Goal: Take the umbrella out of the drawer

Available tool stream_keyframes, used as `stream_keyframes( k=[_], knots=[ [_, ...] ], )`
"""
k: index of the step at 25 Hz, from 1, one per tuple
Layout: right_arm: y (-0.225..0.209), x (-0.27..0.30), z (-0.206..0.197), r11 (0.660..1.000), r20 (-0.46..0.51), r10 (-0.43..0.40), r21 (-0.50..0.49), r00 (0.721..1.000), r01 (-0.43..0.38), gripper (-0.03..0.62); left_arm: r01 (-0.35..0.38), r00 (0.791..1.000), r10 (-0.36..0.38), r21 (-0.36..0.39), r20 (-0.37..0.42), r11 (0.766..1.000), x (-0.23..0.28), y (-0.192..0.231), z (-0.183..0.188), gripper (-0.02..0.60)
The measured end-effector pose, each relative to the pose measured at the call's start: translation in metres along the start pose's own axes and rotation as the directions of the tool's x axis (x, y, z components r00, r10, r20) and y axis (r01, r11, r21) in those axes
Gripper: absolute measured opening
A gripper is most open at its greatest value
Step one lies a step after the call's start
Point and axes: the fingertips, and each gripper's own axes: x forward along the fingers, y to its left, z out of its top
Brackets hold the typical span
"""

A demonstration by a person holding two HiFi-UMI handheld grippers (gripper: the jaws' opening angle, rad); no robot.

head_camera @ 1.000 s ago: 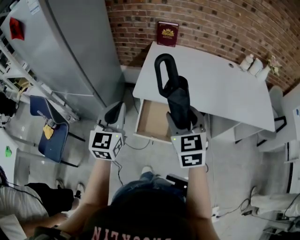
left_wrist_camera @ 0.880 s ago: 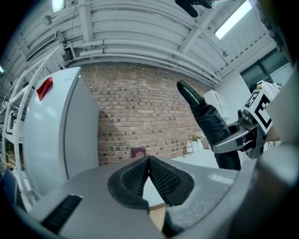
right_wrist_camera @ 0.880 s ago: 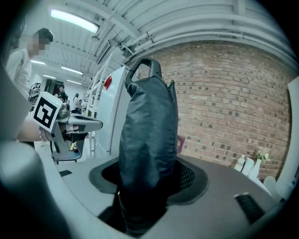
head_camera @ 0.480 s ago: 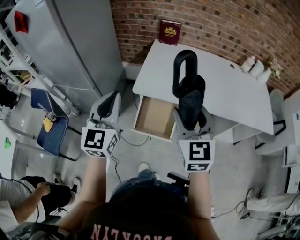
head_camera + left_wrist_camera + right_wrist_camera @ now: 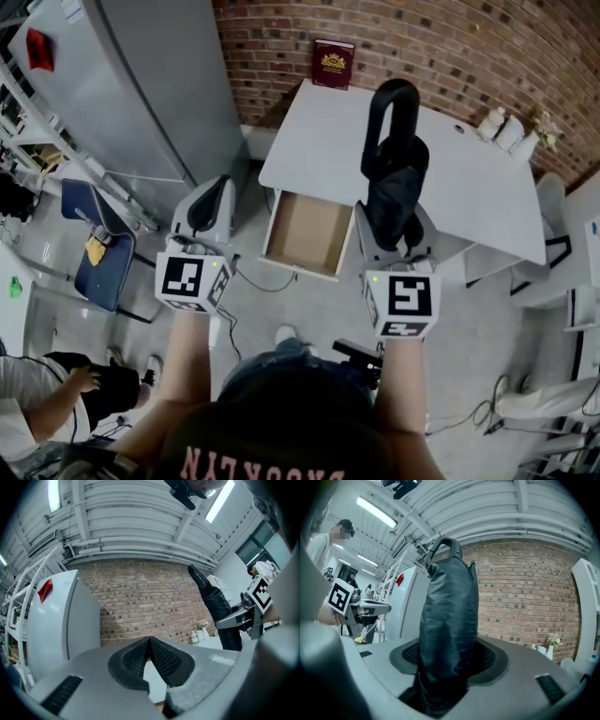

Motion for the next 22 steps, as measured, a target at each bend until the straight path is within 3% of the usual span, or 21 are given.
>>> stream_keyframes(
  k=[22],
  knots=[
    [-0.0039, 0.0023, -0.0008, 1.000, 0.017, -0.007, -0.003, 1.000, 0.007, 0.242, 0.011, 1.000, -0.011, -0.001, 0.008, 1.000, 0.0089, -0.0042, -0.0015, -0.002]
  ],
)
